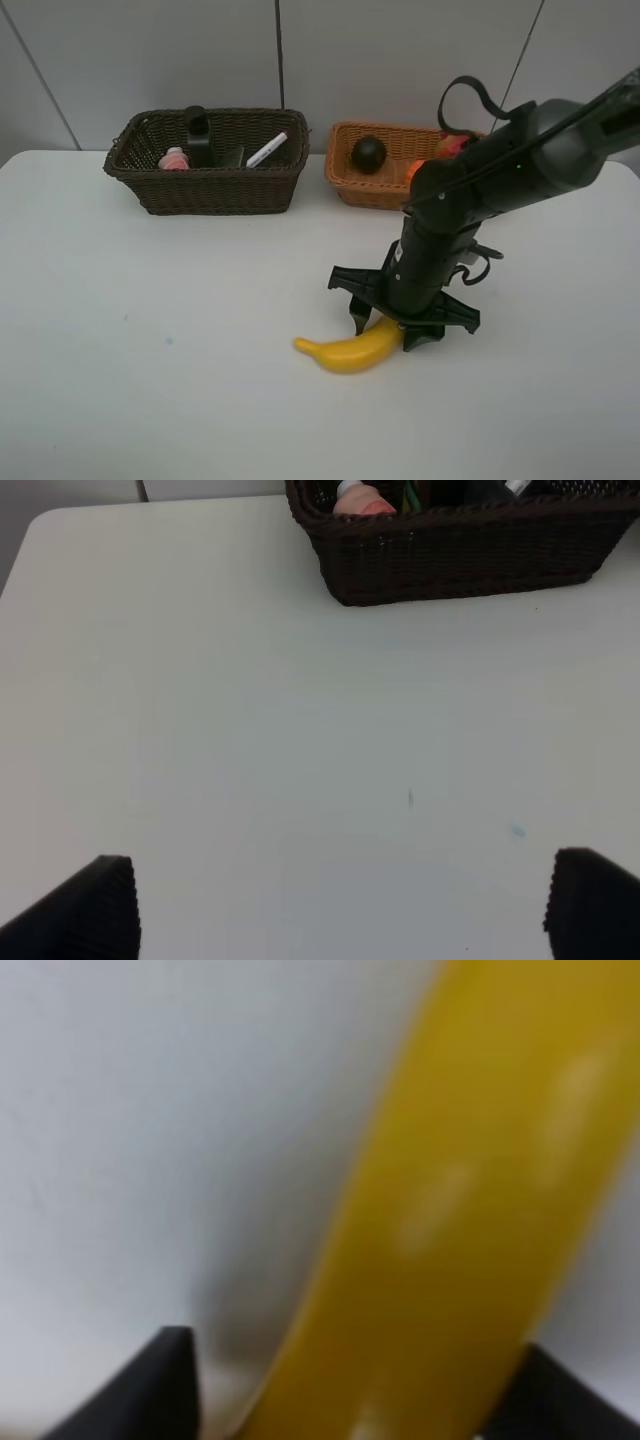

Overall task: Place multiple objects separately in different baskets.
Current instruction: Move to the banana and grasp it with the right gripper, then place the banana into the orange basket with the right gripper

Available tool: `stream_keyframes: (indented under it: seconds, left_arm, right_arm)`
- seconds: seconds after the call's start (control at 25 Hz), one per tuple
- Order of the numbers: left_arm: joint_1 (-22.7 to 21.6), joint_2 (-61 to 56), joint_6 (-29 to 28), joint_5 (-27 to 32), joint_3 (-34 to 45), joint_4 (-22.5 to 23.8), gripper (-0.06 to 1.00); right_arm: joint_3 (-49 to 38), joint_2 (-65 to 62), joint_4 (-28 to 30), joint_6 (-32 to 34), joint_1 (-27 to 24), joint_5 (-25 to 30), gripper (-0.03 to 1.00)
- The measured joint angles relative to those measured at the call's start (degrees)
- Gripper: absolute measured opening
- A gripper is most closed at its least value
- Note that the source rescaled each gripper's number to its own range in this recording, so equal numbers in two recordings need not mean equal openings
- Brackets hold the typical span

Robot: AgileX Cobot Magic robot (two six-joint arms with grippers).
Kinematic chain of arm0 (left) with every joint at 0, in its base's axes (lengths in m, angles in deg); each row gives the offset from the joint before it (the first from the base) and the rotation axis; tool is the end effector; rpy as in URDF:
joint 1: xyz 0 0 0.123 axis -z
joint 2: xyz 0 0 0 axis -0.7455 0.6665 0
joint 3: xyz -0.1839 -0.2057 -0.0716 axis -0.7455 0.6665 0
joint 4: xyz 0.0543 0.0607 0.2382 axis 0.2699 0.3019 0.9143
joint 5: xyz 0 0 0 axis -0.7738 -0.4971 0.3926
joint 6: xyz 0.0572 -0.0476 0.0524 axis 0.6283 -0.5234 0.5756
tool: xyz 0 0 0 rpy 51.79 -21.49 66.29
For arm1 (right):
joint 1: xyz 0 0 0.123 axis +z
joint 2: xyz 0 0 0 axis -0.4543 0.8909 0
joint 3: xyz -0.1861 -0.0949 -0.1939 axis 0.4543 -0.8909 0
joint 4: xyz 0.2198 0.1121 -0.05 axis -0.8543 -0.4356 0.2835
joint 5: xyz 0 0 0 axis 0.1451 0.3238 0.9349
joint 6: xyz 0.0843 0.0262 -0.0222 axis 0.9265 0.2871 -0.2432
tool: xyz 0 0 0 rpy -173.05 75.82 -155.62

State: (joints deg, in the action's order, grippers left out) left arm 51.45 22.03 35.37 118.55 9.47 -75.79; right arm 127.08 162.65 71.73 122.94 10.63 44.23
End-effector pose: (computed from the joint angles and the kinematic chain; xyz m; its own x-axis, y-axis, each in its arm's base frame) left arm -0.0073 0.0004 0.2801 -0.4444 0.0370 -0.8951 0.0620 0.9980 0.0105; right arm 0.2495 0.1986 0.0955 -0.9730 0.2309 0.0020 0.2303 0.9696 0.0823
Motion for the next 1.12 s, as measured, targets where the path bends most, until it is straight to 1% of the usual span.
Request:
stream_keyframes:
  seconds: [0.04, 0.08, 0.32, 0.44, 0.52, 0.6, 0.76, 0.96, 1.12]
  left_arm:
    - [0.0, 0.0, 0.0, 0.0, 0.0, 0.0, 1.0]
    - [0.0, 0.0, 0.0, 0.0, 0.0, 0.0, 1.0]
    - [0.0, 0.0, 0.0, 0.0, 0.0, 0.0, 1.0]
    - [0.0, 0.0, 0.0, 0.0, 0.0, 0.0, 1.0]
    - [0.0, 0.0, 0.0, 0.0, 0.0, 0.0, 1.0]
    - [0.0, 0.0, 0.0, 0.0, 0.0, 0.0, 1.0]
    - [0.0, 0.0, 0.0, 0.0, 0.0, 0.0, 1.0]
    - [0.0, 0.0, 0.0, 0.0, 0.0, 0.0, 1.0]
    - [0.0, 0.0, 0.0, 0.0, 0.0, 0.0, 1.0]
  right_arm:
    - [0.0, 0.1, 0.1, 0.0, 0.0, 0.1, 0.04]
    - [0.0, 0.1, 0.2, -0.1, 0.0, 0.1, 0.0]
    - [-0.1, -0.4, 0.2, -0.1, 0.0, -0.1, 0.0]
    - [-0.5, -3.4, 0.2, -1.7, 0.0, -0.7, 0.0]
    - [-0.3, -6.8, 1.3, -2.5, -0.2, -2.2, 0.0]
    - [0.8, -9.8, 3.7, -2.8, -1.0, -2.9, 0.0]
    - [5.9, -11.4, 6.5, -4.7, -5.0, -2.7, 0.0]
    - [14.9, -10.6, 6.7, -9.4, -11.0, -2.9, 0.0]
    - [22.9, -7.4, 6.7, -12.4, -15.6, -4.7, 0.0]
